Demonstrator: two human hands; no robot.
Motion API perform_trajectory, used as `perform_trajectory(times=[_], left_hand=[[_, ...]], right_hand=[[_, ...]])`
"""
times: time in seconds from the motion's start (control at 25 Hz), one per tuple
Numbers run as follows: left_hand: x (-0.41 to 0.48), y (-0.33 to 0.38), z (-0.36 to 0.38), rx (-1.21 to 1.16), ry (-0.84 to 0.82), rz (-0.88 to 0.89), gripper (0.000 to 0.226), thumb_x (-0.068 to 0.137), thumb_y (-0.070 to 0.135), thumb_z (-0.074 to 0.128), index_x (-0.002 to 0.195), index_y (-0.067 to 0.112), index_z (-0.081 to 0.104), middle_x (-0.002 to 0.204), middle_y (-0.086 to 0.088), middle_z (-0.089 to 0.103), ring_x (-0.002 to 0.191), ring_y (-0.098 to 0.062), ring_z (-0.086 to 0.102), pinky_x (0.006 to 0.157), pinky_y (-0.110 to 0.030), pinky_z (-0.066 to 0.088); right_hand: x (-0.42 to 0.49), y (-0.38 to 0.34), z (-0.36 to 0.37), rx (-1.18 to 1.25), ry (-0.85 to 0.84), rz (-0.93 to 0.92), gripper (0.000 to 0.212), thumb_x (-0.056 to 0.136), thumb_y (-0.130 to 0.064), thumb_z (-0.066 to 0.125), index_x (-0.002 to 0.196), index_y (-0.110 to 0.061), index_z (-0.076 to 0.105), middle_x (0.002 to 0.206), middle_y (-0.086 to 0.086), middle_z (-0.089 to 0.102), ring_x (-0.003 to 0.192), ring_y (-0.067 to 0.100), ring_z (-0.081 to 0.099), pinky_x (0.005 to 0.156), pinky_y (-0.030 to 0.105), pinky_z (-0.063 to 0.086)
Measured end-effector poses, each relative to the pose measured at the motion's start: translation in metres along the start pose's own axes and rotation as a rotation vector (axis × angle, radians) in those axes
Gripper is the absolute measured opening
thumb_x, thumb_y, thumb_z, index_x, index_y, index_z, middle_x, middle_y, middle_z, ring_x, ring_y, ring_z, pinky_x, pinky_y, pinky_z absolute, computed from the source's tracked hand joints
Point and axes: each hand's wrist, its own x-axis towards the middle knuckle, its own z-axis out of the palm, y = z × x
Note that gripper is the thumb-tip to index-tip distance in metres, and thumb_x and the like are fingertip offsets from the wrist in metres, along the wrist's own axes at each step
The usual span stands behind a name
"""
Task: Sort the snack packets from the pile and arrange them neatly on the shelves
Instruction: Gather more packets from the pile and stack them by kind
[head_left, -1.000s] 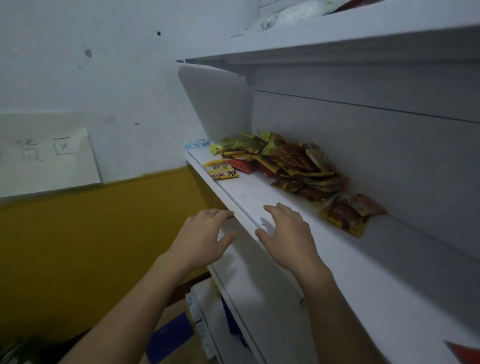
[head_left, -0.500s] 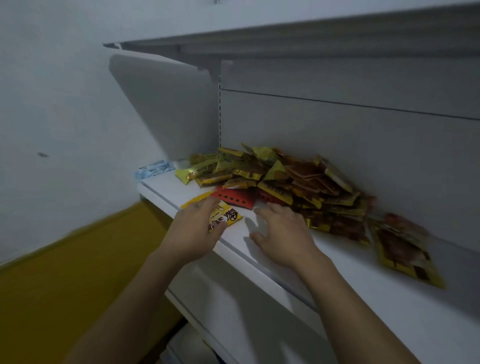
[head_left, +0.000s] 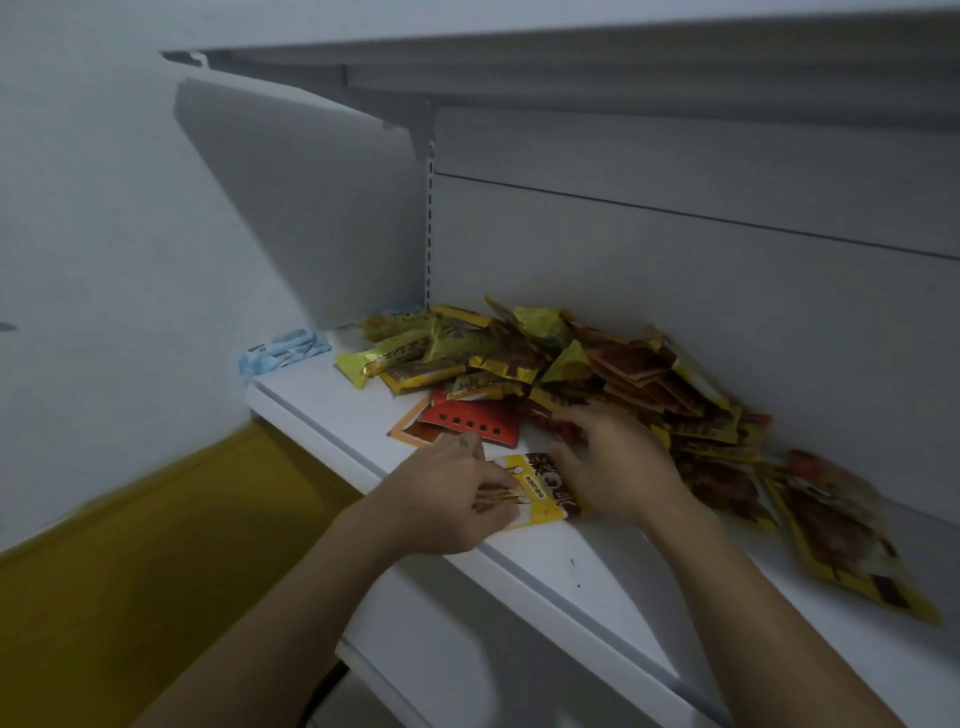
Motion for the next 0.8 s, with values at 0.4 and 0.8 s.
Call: perform_trajectory(times=[0.4, 0.8], left_hand=[[0.028, 0.021, 0.007, -0.105, 0.022, -0.092, 0.084, 0.07, 0.067, 0.072, 0.141, 0.045, 0.032, 0.13, 0.0, 0.047, 0.123, -0.024, 0.047, 0.101, -0.041, 0.041], [0.036, 0.043, 0.015, -0.797, 0.803, -0.092, 0.024, 0.09, 0.013, 0.068, 0.085, 0.036, 0.06, 0.102, 0.009, 0.059, 0.097, 0.008, 0.055, 0.083, -0.003, 0.038]], right_hand=[[-0.015, 0.021, 0.013, 0.194, 0.078, 0.054, 0.03, 0.094, -0.037, 0.056, 0.122, -0.026, 0.063, 0.113, -0.006, 0.064, 0.1, 0.014, 0.061, 0.079, 0.03, 0.05], [-0.014, 0.022, 0.018, 0.812, 0.148, 0.161, 0.08, 0.086, -0.042, 0.07, 0.152, -0.031, 0.025, 0.148, -0.006, 0.043, 0.133, 0.015, 0.045, 0.105, 0.039, 0.044]])
